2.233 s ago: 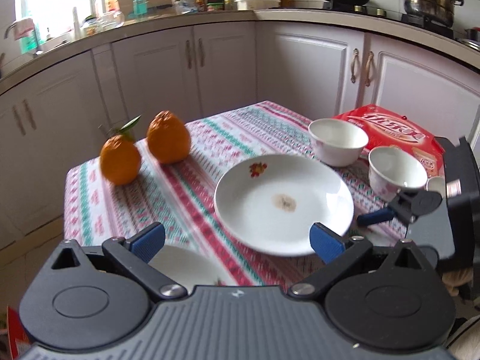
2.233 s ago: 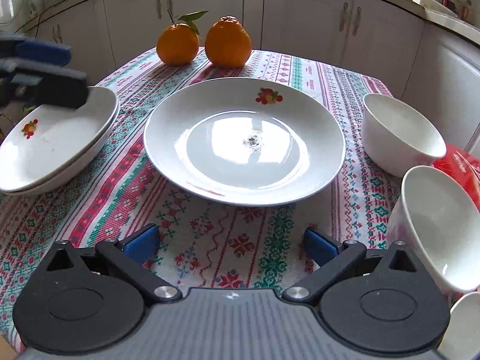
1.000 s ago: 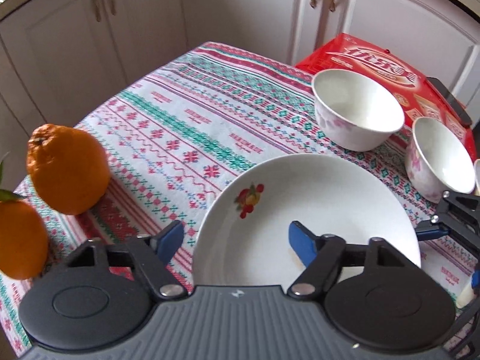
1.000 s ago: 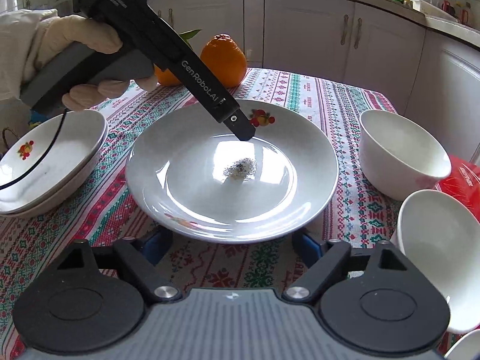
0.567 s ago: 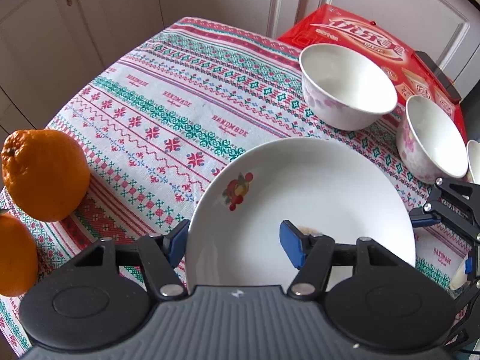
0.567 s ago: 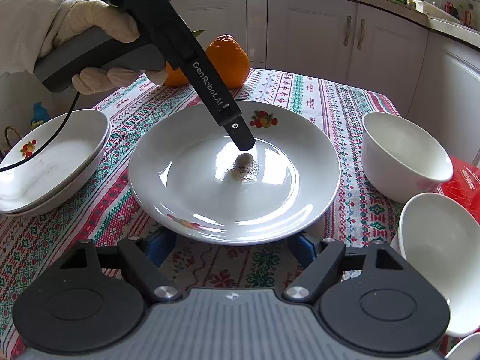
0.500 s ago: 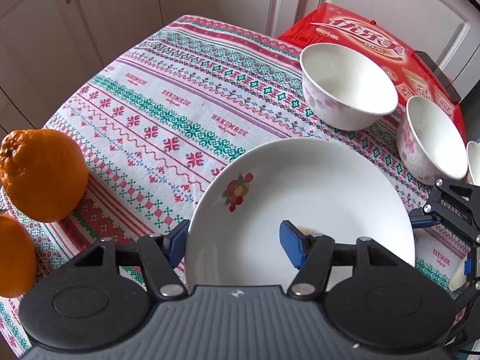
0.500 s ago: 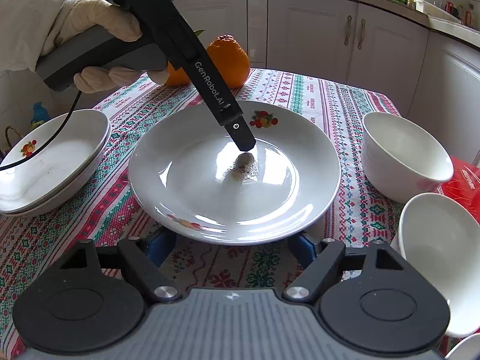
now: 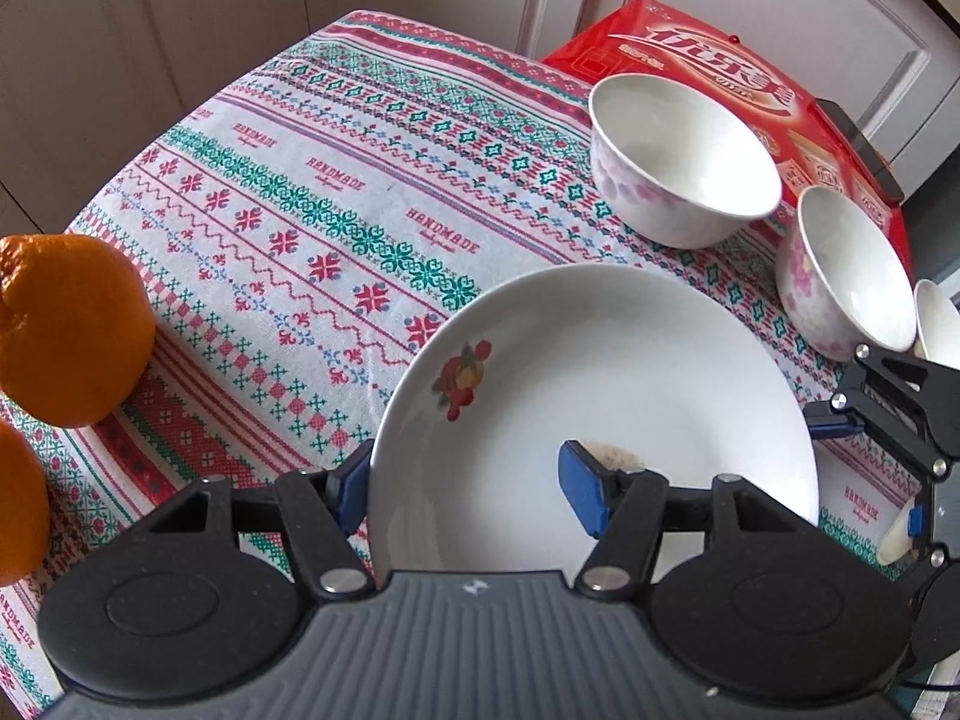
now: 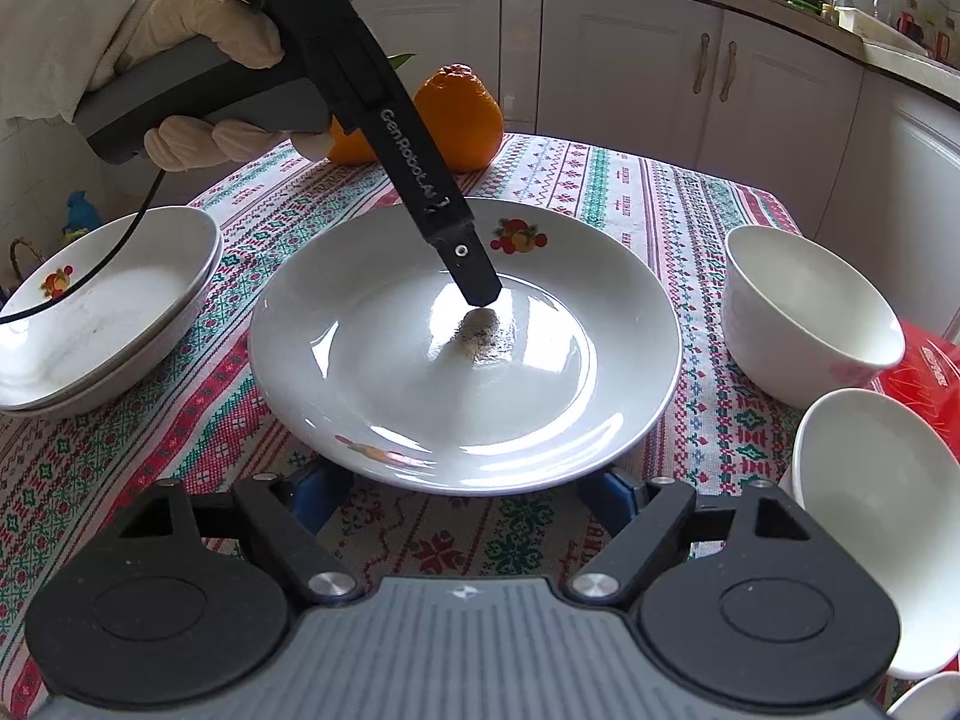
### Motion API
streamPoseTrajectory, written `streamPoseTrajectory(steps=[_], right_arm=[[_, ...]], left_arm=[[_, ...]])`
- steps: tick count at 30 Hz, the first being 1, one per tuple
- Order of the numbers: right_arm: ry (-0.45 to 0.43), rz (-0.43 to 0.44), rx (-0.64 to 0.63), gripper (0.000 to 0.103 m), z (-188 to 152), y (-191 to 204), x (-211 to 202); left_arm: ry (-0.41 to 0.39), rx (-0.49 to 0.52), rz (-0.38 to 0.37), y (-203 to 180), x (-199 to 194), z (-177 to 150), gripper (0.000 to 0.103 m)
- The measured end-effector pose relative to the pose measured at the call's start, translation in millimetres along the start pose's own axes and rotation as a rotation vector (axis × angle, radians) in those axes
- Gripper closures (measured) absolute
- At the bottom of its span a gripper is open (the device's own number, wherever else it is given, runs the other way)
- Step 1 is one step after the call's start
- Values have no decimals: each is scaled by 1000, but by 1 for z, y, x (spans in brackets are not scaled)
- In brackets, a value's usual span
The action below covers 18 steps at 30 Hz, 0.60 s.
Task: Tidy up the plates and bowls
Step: 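Lift the fruit-print plate with the left tool and carry it over the plate stack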
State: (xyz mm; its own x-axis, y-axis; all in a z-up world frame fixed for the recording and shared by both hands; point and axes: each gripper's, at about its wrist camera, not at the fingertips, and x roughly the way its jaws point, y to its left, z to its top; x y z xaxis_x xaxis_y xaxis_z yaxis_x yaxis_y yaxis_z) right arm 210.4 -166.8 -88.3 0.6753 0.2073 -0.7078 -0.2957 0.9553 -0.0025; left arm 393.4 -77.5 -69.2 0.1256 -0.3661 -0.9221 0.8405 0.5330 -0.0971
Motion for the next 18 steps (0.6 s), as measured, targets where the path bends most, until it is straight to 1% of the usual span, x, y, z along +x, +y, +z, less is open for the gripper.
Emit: streamPoseTrajectory(steps=[5, 9, 13, 18], right_arm=[[9, -2, 0, 16, 1, 0, -1], [18, 14, 0, 16, -1, 0, -4], [26, 42, 13, 16, -3, 0, -9], [19, 42, -15, 17, -6, 7, -17]], left_arm=[[4, 2, 0, -3, -1, -2, 40], [3, -2, 2, -6, -4, -6, 40], [-10, -16, 0, -11, -11, -13, 40], [-30, -39, 7, -18, -20, -24, 40]])
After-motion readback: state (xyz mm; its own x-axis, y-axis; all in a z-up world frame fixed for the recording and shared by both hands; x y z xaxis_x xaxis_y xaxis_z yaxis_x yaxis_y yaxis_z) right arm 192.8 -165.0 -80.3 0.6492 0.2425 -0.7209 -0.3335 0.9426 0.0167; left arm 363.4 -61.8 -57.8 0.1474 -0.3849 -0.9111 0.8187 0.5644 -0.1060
